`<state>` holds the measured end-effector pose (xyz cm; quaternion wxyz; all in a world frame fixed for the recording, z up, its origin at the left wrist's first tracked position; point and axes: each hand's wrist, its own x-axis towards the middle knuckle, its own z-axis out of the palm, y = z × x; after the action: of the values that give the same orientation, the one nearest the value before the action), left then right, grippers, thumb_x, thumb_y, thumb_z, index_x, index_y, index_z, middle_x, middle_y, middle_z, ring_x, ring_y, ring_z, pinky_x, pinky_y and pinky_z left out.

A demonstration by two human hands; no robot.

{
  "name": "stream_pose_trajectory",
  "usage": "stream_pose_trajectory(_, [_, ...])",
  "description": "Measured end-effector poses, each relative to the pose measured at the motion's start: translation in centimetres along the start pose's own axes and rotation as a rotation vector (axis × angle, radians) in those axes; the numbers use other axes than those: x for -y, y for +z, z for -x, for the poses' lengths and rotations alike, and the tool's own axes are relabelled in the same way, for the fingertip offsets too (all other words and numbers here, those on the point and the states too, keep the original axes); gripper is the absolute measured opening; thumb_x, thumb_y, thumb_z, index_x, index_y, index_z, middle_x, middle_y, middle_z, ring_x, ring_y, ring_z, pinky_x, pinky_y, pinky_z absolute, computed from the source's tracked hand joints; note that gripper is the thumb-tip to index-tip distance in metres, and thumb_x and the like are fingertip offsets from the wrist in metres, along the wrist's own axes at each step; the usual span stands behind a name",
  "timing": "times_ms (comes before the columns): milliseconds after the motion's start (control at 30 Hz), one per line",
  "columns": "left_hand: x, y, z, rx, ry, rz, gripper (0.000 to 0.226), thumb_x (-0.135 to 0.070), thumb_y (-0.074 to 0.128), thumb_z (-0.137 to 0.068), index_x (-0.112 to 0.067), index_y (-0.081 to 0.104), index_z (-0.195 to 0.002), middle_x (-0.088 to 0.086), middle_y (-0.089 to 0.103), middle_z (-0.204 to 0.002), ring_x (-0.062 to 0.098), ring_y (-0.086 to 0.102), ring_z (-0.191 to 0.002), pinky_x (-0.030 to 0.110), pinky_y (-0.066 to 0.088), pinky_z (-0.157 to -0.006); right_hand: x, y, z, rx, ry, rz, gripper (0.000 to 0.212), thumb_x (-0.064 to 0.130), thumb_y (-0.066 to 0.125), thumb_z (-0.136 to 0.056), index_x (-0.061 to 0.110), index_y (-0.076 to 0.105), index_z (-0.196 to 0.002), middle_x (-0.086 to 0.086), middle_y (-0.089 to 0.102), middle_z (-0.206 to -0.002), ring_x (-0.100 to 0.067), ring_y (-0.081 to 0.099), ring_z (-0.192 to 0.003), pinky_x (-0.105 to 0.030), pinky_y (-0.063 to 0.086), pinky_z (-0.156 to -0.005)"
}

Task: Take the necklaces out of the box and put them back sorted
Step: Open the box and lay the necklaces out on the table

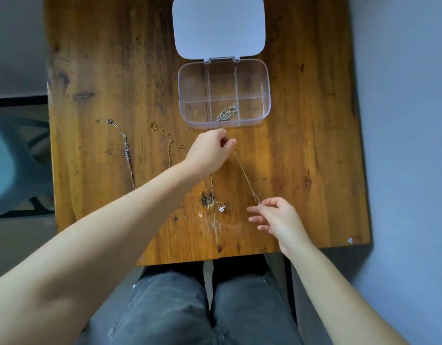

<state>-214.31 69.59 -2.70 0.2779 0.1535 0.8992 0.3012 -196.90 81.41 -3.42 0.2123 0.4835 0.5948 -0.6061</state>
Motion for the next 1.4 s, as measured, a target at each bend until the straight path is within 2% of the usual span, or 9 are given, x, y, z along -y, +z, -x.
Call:
stream_pose_trajectory(267, [1.2, 2.6, -1.0, -0.076, 0.366, -0.499, 0.018, -0.018, 0.047, -0.095, -0.006, 0.059, -0.102, 0.012, 0.058, -0.106, 0.031, 0.049, -0.100, 0.038, 0.041, -0.076, -3.2, 2.4, 0.0, -0.200, -0.271, 0.606, 0.011, 0.032, 0.051, -0.095, 0.022, 0.049, -0.097, 0.005, 0.067, -0.069, -0.007, 0.061, -0.057, -0.017, 0.043, -0.050])
stream_pose_trajectory(433, [2.7, 1.2, -0.3, -0.070, 0.413, -0.449, 0.021, -0.018, 0.050, -0.094, -0.008, 0.058, -0.111, 0.012, 0.058, -0.107, 0.032, 0.050, -0.102, 0.041, 0.042, -0.082, -1.8, 1.2, 0.2, -0.141, -0.309, 0.703, 0.022, 0.034, 0.053, -0.094, 0.020, 0.049, -0.110, 0.004, 0.065, -0.070, -0.007, 0.061, -0.062, -0.018, 0.047, -0.053])
stream_pose_trajectory(567, [4.4, -1.2, 0.7, -0.291, 0.381, -0.403, 0.023, -0.013, 0.060, -0.087, -0.007, 0.058, -0.109, 0.015, 0.061, -0.102, 0.035, 0.054, -0.093, 0.042, 0.044, -0.076, 5.3, 1.2, -0.8, -0.200, -0.565, 0.585, 0.017, 0.021, 0.051, -0.095, 0.016, 0.057, -0.110, 0.002, 0.066, -0.077, -0.003, 0.059, -0.065, -0.004, 0.040, -0.053])
stream_pose_trajectory(700, [5.6, -3.6, 0.1, -0.323, 0.230, -0.392, 0.027, -0.015, 0.058, -0.088, -0.011, 0.059, -0.115, 0.015, 0.057, -0.119, 0.035, 0.047, -0.111, 0.046, 0.041, -0.089, 14.3, 3.9, -3.5, -0.153, -0.900, 0.733, 0.026, 0.006, 0.043, -0.095, 0.011, 0.063, -0.111, -0.008, 0.066, -0.108, -0.017, 0.061, -0.095, -0.022, 0.050, -0.082])
stream_pose_trajectory(800, [5.9, -4.5, -0.8, -0.244, 0.231, -0.414, 0.021, -0.018, 0.054, -0.093, -0.011, 0.066, -0.109, 0.012, 0.060, -0.118, 0.032, 0.047, -0.113, 0.045, 0.039, -0.091, 18.2, 6.7, -6.4, 0.017, -0.816, 1.249, 0.033, 0.005, 0.044, -0.094, 0.016, 0.057, -0.122, -0.009, 0.061, -0.122, -0.027, 0.056, -0.112, -0.041, 0.041, -0.101])
stream_pose_trajectory(900, [6.0, -4.7, -1.2, -0.252, 0.259, -0.397, 0.020, -0.018, 0.054, -0.093, -0.011, 0.068, -0.106, 0.012, 0.063, -0.109, 0.032, 0.050, -0.106, 0.043, 0.040, -0.087, 19.2, 8.0, -8.0, 0.085, -0.715, 1.590, 0.028, 0.006, 0.047, -0.092, 0.016, 0.058, -0.116, -0.008, 0.063, -0.113, -0.028, 0.056, -0.106, -0.050, 0.031, -0.104])
stream_pose_trajectory(1067, [6.0, -4.3, -1.0, -0.285, 0.242, -0.348, 0.018, -0.016, 0.056, -0.092, -0.011, 0.069, -0.104, 0.012, 0.064, -0.106, 0.031, 0.051, -0.104, 0.042, 0.042, -0.085, 19.2, 8.0, -8.6, 0.196, -0.638, 1.554, 0.027, 0.010, 0.047, -0.091, 0.020, 0.059, -0.113, -0.005, 0.060, -0.109, -0.025, 0.054, -0.102, -0.049, 0.036, -0.100])
stream_pose_trajectory(1233, [6.0, -4.3, -1.2, -0.300, 0.251, -0.346, 0.017, -0.016, 0.057, -0.091, -0.010, 0.070, -0.101, 0.012, 0.064, -0.105, 0.031, 0.052, -0.103, 0.043, 0.043, -0.085, 19.8, 7.4, -9.1, 0.306, -0.580, 1.432, 0.020, 0.021, 0.053, -0.088, 0.016, 0.058, -0.107, -0.008, 0.062, -0.106, -0.016, 0.056, -0.083, -0.023, 0.049, -0.062])
stream_pose_trajectory(1400, [6.0, -4.2, -1.1, -0.299, 0.255, -0.349, 0.018, -0.015, 0.057, -0.092, -0.010, 0.070, -0.103, 0.012, 0.064, -0.107, 0.031, 0.052, -0.105, 0.042, 0.042, -0.087, 18.2, 7.2, -8.8, 0.156, -0.751, 1.491, 0.034, 0.020, 0.056, -0.087, 0.014, 0.053, -0.121, -0.012, 0.052, -0.123, -0.026, 0.055, -0.102, -0.040, 0.051, -0.088])
